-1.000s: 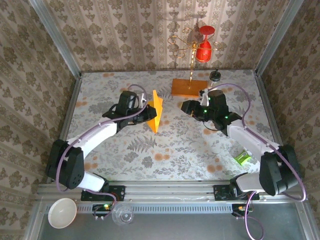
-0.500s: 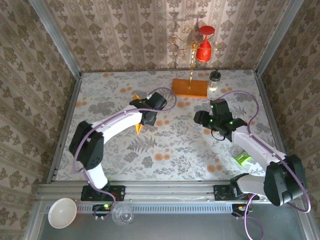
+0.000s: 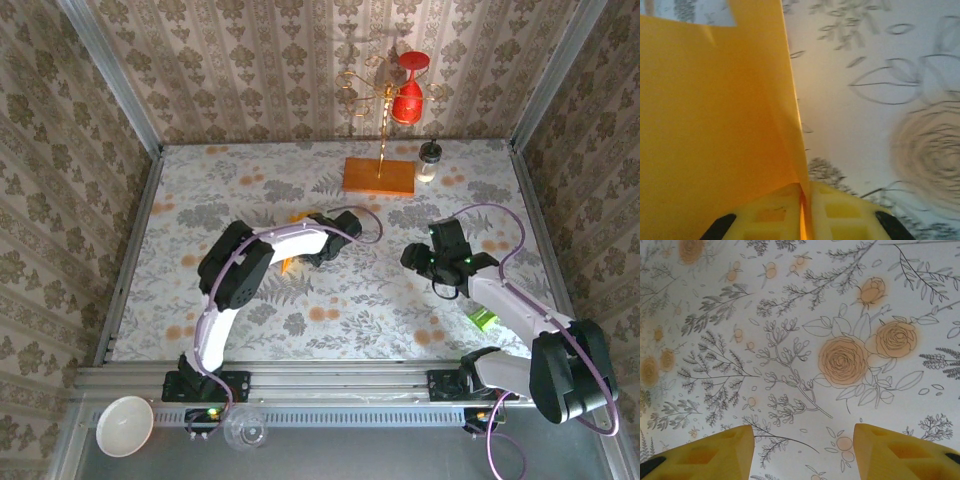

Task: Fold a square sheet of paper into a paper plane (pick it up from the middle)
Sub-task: Turn over the paper at the center of the table.

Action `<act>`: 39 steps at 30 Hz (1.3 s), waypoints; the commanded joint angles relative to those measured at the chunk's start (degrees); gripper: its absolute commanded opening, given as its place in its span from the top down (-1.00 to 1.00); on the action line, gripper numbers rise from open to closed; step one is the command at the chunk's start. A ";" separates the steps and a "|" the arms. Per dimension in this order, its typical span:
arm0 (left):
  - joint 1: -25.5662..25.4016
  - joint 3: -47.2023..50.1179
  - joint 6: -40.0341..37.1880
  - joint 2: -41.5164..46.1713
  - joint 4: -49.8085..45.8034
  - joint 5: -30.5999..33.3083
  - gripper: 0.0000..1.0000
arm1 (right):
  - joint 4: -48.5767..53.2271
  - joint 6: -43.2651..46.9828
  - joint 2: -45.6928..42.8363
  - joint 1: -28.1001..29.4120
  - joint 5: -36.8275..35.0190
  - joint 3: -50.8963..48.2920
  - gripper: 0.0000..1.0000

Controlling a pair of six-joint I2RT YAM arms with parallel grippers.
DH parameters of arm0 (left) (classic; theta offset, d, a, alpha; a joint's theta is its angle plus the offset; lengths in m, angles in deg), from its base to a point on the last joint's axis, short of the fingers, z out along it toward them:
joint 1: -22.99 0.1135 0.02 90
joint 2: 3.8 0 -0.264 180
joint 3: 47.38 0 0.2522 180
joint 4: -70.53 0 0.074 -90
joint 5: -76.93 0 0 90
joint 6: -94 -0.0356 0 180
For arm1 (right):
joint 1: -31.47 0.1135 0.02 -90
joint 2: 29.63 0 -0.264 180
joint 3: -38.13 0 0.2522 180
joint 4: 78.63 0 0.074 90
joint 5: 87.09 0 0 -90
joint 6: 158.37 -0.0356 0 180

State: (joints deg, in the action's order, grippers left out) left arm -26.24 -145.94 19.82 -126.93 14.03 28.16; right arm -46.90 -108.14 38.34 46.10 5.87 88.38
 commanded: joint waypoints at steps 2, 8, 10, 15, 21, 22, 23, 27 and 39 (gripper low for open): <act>-1.08 -2.28 2.67 -1.14 -0.26 -1.29 0.59 | 0.33 -1.50 -0.99 -0.57 -0.68 -0.98 -0.13; -2.13 -2.48 4.34 0.03 0.60 -6.34 0.44 | -0.48 -1.85 -0.47 -0.73 0.03 -0.92 -0.13; -2.23 -2.28 5.69 1.44 0.76 -9.57 0.41 | -0.74 -2.06 -0.21 -0.67 0.20 -1.05 -0.14; -2.27 -0.12 10.97 6.73 2.18 -21.00 0.34 | -1.10 -2.76 -0.07 -0.81 0.30 -1.24 -0.19; -2.48 4.43 21.18 13.85 3.93 -34.28 0.15 | -2.47 -3.19 0.49 -0.80 1.27 -1.38 -0.26; -2.53 5.30 22.25 14.97 4.44 -36.21 0.14 | -2.69 -3.17 0.74 -0.78 1.42 -1.38 -0.27; -2.53 6.10 23.01 15.98 5.15 -37.81 0.13 | -2.92 -3.21 0.91 -0.79 1.72 -1.32 -0.27; -2.23 9.93 24.34 21.09 9.72 -44.54 0.06 | -4.19 -3.60 1.85 -0.79 2.90 -1.22 -0.28; 11.27 23.09 25.85 28.91 20.80 -54.69 -0.05 | -9.12 -4.94 4.56 -0.44 7.79 -1.68 -0.31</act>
State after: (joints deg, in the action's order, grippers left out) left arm -17.00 -124.41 45.04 -98.28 32.26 -23.12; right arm -54.09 -111.90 41.83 45.60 11.53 87.61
